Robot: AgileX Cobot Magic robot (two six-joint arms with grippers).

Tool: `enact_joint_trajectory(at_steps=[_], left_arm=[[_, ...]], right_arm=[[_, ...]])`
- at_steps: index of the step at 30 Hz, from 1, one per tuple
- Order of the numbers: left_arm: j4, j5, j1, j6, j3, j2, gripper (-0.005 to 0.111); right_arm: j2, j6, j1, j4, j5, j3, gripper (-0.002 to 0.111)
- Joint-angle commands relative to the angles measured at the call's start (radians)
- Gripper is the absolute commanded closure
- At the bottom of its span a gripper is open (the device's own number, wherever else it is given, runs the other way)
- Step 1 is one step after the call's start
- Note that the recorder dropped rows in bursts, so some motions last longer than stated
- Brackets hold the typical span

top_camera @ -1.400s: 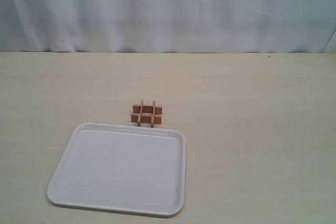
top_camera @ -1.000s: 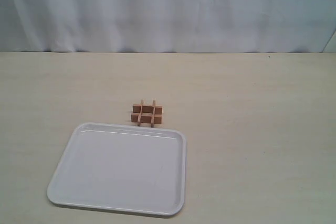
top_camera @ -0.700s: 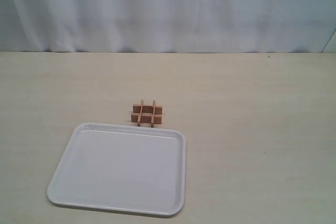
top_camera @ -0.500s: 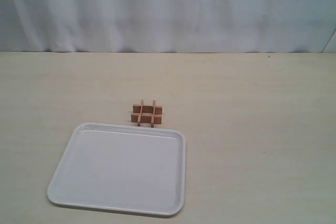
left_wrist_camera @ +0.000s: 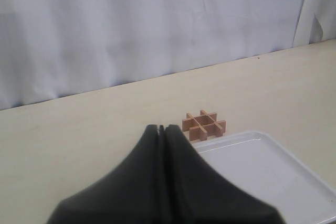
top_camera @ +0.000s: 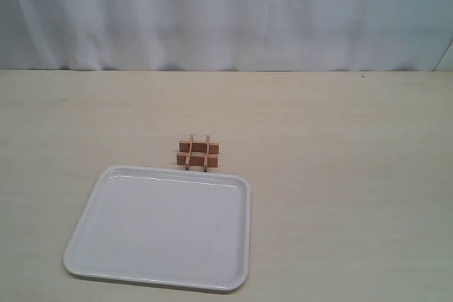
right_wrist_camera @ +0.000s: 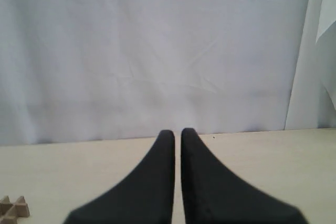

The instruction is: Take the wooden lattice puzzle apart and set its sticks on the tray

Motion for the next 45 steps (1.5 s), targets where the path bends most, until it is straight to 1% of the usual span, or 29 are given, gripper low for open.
enact_joint_trajectory(at_steps=[1,2,5,8,12,14,17,24,28,36,38,41,43,45], left_arm=[[-0.005,-0.007,-0.003,-0.005,0.001,0.000,0.107],[-0.005,-0.007,-0.003,-0.005,0.001,0.000,0.107],[-0.005,-0.007,-0.003,-0.005,0.001,0.000,0.107],[-0.005,-0.007,-0.003,-0.005,0.001,0.000,0.107],[-0.005,-0.007,-0.003,-0.005,0.001,0.000,0.107],[-0.007,-0.007,-0.003,-0.005,0.001,0.000,0.107],[-0.007,-0.007,-0.003,-0.005,0.001,0.000,0.107],[-0.007,-0.007,-0.003,-0.005,0.001,0.000,0.107],[-0.007,-0.007,-0.003,-0.005,0.001,0.000,0.107],[-0.007,-0.007,-0.003,-0.005,0.001,0.000,0.107],[-0.007,-0.007,-0.003,-0.005,0.001,0.000,0.107],[-0.005,-0.007,-0.003,-0.005,0.001,0.000,0.107],[-0.005,-0.007,-0.003,-0.005,0.001,0.000,0.107],[-0.005,-0.007,-0.003,-0.005,0.001,0.000,0.107]], right_arm=[[0.000,0.036,-0.008,0.254,-0.072,0.001,0.104],[0.000,0.076,-0.008,0.341,-0.079,0.001,0.104],[0.000,0.118,-0.008,0.421,-0.094,0.001,0.104],[0.000,0.196,-0.008,0.419,-0.086,0.001,0.104],[0.007,0.195,-0.008,0.389,-0.073,-0.017,0.104],[0.028,0.195,-0.008,0.389,-0.059,-0.067,0.104],[0.100,0.131,-0.008,0.384,-0.026,-0.163,0.104],[0.382,0.007,-0.008,0.384,0.093,-0.363,0.104],[0.595,-0.071,-0.008,0.384,0.207,-0.483,0.104],[0.984,-0.151,-0.001,0.382,0.374,-0.678,0.104],[1.072,-0.149,0.033,0.357,0.376,-0.725,0.104],[1.191,-0.090,0.101,0.282,0.376,-0.803,0.104],[1.263,-0.012,0.156,0.200,0.376,-0.860,0.104],[1.339,0.103,0.208,0.073,0.384,-0.930,0.104]])
